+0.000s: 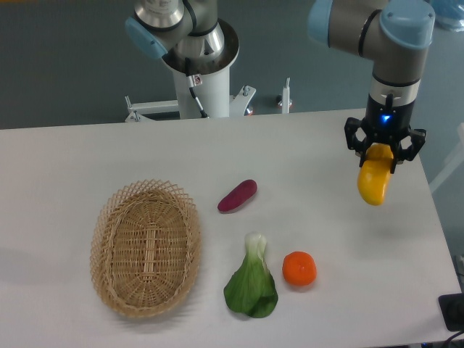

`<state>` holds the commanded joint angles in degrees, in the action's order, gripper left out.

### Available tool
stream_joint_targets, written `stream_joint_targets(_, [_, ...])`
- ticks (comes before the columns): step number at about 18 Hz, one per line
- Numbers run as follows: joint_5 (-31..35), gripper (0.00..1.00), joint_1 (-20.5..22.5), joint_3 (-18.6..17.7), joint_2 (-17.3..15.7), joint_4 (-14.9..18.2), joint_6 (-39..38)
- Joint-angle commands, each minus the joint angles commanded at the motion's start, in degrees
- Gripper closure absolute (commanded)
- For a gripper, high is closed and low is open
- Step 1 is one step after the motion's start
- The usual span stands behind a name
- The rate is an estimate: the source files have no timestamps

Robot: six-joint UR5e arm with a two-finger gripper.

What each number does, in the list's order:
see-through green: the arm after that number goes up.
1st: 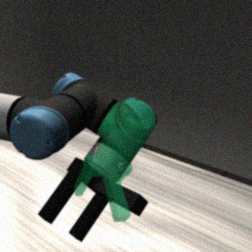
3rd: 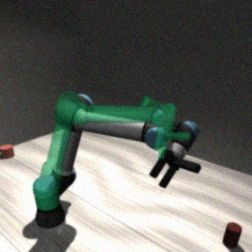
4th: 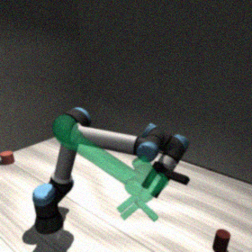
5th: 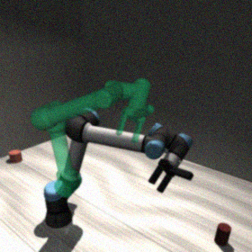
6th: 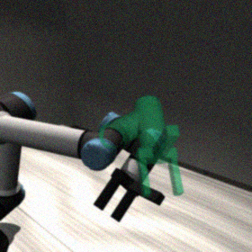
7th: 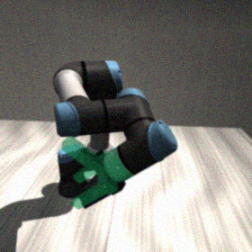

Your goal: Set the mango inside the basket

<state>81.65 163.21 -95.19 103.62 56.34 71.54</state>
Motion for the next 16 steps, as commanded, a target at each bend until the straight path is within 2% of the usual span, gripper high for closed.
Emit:
stream_joint_targets(9, [0.1, 0.50, -0.7, -0.8, -0.5, 0.1, -1.4])
stream_joint_targets(11, [0.1, 0.50, -1.3, -1.5, -1.2, 0.0, -4.2])
stream_joint_targets(16, [0.3, 0.50, -7.9, -2.5, -0.7, -1.0, -17.8])
